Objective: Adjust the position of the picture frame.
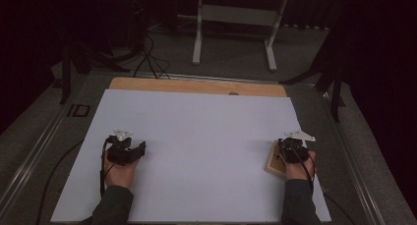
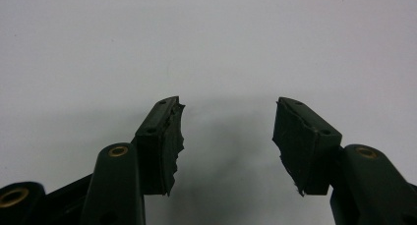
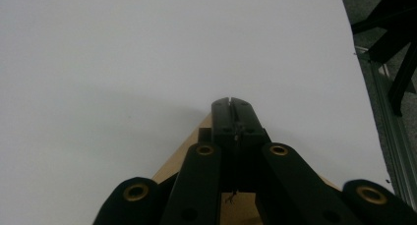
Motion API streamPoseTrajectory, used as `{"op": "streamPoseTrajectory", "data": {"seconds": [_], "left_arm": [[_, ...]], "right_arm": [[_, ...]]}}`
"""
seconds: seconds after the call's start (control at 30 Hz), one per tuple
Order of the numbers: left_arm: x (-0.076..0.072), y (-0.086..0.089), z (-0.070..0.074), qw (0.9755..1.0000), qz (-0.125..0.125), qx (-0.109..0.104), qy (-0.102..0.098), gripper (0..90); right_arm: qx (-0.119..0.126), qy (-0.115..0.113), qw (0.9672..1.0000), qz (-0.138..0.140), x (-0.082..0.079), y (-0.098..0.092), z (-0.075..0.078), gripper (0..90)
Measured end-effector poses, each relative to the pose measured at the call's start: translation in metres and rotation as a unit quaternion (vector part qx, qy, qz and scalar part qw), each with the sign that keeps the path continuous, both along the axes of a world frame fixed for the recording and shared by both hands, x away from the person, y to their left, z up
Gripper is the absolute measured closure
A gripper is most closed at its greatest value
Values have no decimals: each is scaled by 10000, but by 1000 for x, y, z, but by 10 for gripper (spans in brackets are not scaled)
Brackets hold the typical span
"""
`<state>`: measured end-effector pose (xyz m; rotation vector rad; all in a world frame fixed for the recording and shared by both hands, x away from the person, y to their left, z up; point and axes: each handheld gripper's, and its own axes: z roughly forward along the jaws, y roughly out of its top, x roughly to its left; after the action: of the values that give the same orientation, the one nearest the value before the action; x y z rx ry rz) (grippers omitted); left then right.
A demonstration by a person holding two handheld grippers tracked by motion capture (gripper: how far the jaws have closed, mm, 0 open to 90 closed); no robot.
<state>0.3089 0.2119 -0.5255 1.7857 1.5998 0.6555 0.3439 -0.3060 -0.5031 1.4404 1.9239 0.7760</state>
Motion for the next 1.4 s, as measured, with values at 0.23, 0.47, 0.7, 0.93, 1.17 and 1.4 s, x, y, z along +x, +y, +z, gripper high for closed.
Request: {"op": "streamPoseTrajectory", "data": {"seconds": [0.23,0.47,0.7,0.93,1.17,1.4], "left_arm": [[0,0,0,10000,3,14,-9,439],[0,-2,-1,10000,-7,27,-1,440],[0,-1,-1,10000,10,23,-9,440],[0,-1,0,10000,14,24,-10,440],[0,-1,0,10000,18,21,-14,440],[0,0,0,10000,20,12,-12,440]], "right_arm": [[22,141,9999,-52,4,0,-6,895],[59,186,9998,-70,5,0,-6,896],[1,204,9998,-32,6,5,-6,897],[15,212,9998,36,7,9,-6,897],[-8,229,9995,211,7,18,-6,897],[103,256,9989,386,7,26,-6,897]]}}
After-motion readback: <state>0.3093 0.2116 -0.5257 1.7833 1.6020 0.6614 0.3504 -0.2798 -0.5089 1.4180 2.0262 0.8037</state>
